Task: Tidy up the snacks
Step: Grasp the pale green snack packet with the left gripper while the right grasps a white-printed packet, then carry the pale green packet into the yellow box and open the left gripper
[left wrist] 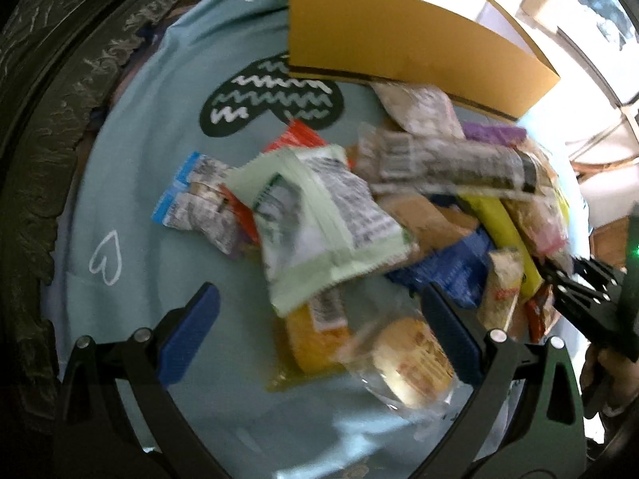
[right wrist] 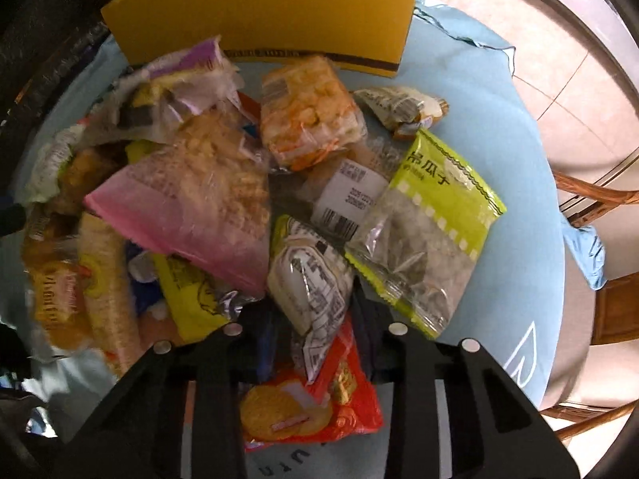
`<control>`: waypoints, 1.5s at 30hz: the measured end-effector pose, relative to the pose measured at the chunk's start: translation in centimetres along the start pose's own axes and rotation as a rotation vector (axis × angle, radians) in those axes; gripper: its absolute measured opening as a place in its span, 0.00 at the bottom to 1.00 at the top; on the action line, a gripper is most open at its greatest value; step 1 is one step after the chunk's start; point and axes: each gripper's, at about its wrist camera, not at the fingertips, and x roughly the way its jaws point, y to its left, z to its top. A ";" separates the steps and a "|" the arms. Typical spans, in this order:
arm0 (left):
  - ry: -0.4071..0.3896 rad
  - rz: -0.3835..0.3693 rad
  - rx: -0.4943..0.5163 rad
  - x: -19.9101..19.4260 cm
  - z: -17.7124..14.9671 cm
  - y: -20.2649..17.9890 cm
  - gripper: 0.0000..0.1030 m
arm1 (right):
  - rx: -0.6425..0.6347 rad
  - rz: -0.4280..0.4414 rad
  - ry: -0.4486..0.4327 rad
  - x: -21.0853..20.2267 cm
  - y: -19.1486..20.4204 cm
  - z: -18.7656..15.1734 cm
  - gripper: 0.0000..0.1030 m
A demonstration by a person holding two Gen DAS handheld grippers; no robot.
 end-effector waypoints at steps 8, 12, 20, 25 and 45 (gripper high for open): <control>0.037 -0.009 -0.120 1.1 2.6 1.7 0.98 | 0.093 0.134 -0.036 -4.6 -2.2 -2.1 0.32; 0.114 0.033 -0.139 2.9 4.2 1.2 0.98 | 0.118 0.166 -0.049 -5.7 -2.6 -3.2 0.32; 0.165 -0.032 -0.173 5.1 5.9 0.5 0.52 | 0.128 0.184 -0.051 -5.6 -1.1 -2.1 0.32; 0.106 -0.031 -0.094 1.9 5.1 0.0 0.45 | 0.120 0.214 -0.080 -6.8 -0.7 -1.2 0.32; -0.190 -0.185 0.040 -7.9 18.9 -6.5 0.46 | 0.108 0.273 -0.424 -12.9 -1.5 15.7 0.32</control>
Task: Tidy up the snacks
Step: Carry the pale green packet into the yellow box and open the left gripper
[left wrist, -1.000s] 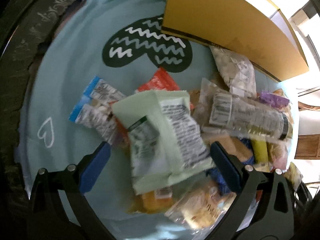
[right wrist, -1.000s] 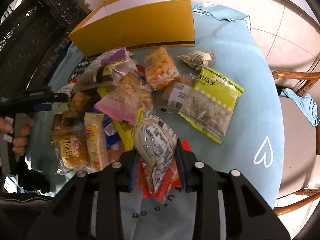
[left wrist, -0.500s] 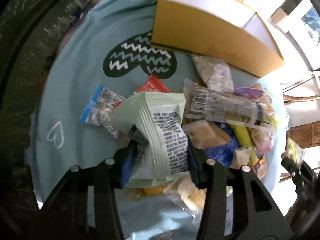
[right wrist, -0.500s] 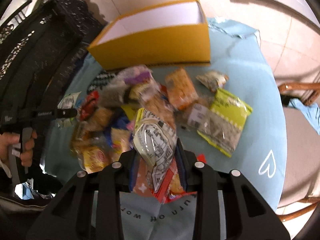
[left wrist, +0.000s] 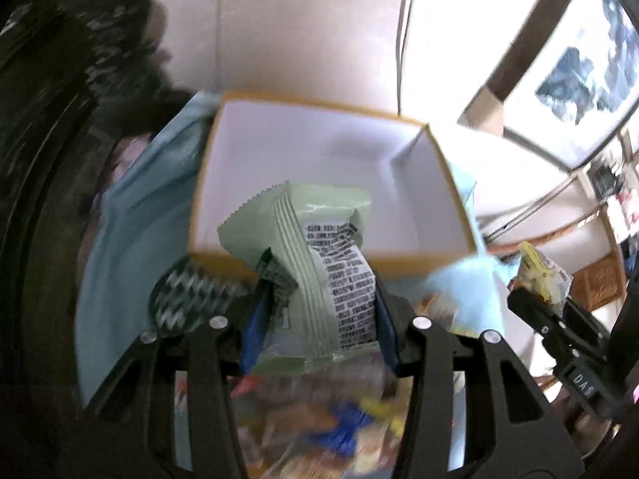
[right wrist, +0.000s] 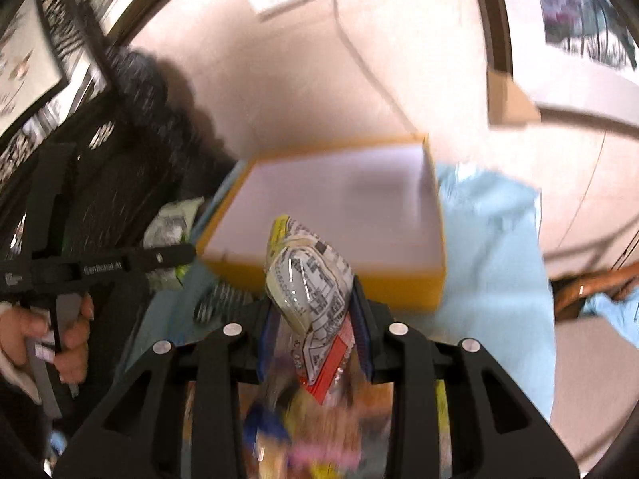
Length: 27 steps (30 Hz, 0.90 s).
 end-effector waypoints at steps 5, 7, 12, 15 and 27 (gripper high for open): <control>0.004 0.022 0.001 4.7 6.2 -0.6 0.46 | 0.018 -0.050 0.011 5.9 -1.3 4.0 0.33; 0.024 0.038 -0.001 7.0 7.3 -0.6 0.46 | 0.033 -0.064 0.037 8.2 -1.9 4.3 0.33; 0.104 0.116 -0.004 12.4 7.3 -0.5 0.58 | 0.108 -0.092 0.113 13.3 -3.9 4.1 0.43; 0.059 0.186 -0.025 12.8 6.5 -0.3 0.76 | 0.196 -0.107 0.165 14.5 -5.1 3.6 0.55; -0.038 0.208 0.077 4.4 -3.1 -0.2 0.95 | 0.160 -0.067 0.054 2.9 -4.3 -3.9 0.65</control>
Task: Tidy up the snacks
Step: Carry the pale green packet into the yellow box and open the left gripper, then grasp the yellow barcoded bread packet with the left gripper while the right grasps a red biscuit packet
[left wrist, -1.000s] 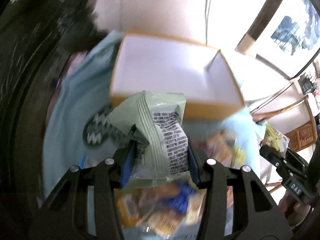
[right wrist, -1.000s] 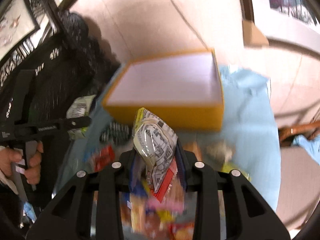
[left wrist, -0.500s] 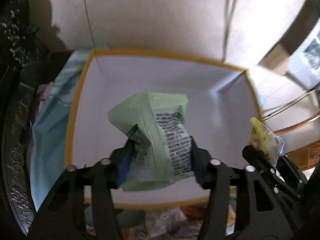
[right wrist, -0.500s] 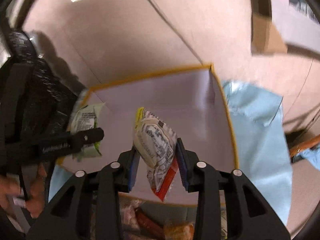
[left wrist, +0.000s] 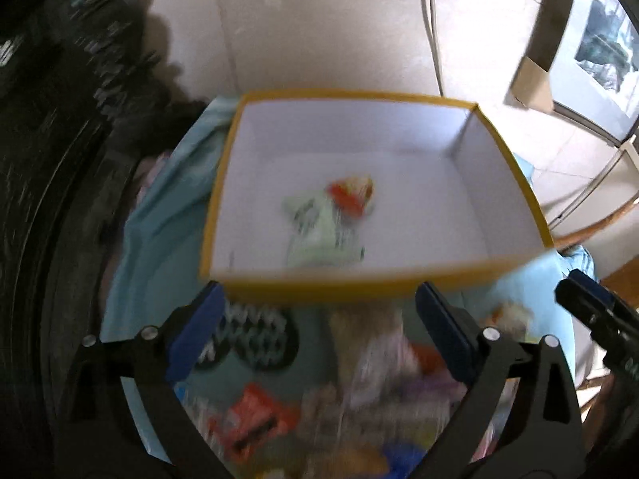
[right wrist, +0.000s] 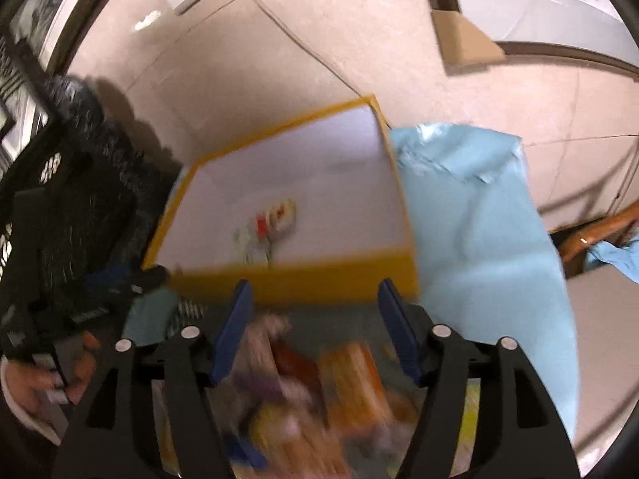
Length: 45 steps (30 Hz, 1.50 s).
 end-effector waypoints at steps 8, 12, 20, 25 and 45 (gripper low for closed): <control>0.145 0.039 -0.067 -1.8 -11.2 4.7 0.95 | 0.001 -0.052 0.182 -2.1 -1.5 -9.6 0.66; 0.223 0.041 -0.075 -1.4 -15.1 5.2 0.95 | 0.042 -0.031 0.269 -2.2 -1.3 -13.1 0.66; 0.325 0.027 -0.111 0.8 -19.2 4.3 0.94 | 0.031 -0.031 0.268 -4.4 -0.6 -14.9 0.66; 0.417 -0.040 -0.164 4.0 -20.2 4.2 0.53 | 0.033 -0.057 0.280 -5.1 -1.2 -16.1 0.66; 0.393 0.006 -0.171 0.9 -19.9 5.6 0.35 | -0.285 -0.277 0.381 1.1 -0.3 -19.9 0.67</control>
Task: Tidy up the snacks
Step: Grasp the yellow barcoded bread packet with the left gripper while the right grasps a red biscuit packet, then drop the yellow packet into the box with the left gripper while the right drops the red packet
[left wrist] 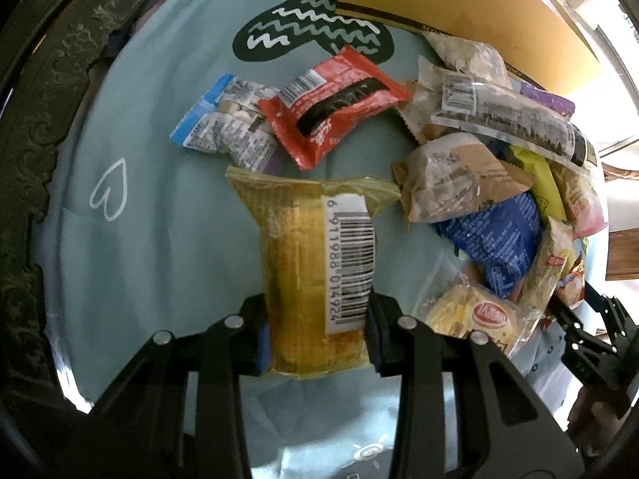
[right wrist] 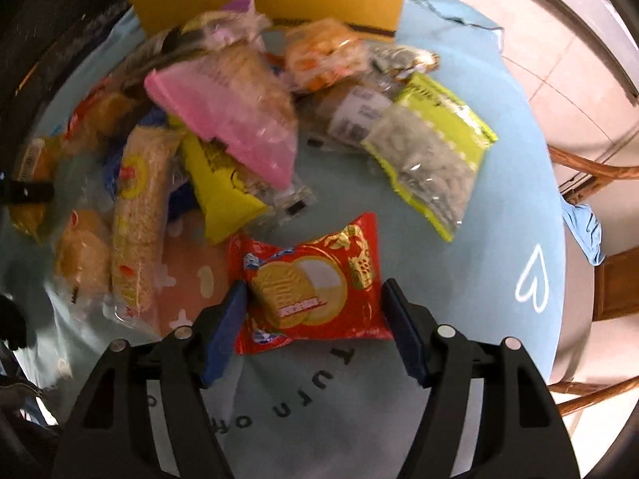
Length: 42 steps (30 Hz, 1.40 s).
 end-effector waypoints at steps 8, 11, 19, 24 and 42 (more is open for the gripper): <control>0.006 -0.015 0.011 0.6 -1.1 0.4 0.35 | 0.058 0.126 0.022 -0.6 -2.5 0.9 0.43; -0.003 -0.020 0.015 0.4 -1.1 -0.2 0.35 | 0.084 0.157 -0.008 -2.0 -3.4 1.2 0.42; -0.056 -0.033 0.056 -3.3 -1.3 -1.4 0.35 | 0.103 0.219 -0.091 -5.7 -4.1 2.9 0.42; -0.131 -0.071 0.099 -6.8 -0.5 -3.2 0.35 | 0.100 0.264 -0.210 -9.2 -4.2 6.1 0.42; -0.320 -0.083 0.156 -10.0 22.6 -11.2 0.35 | 0.193 0.261 -0.412 -8.4 -4.4 26.7 0.43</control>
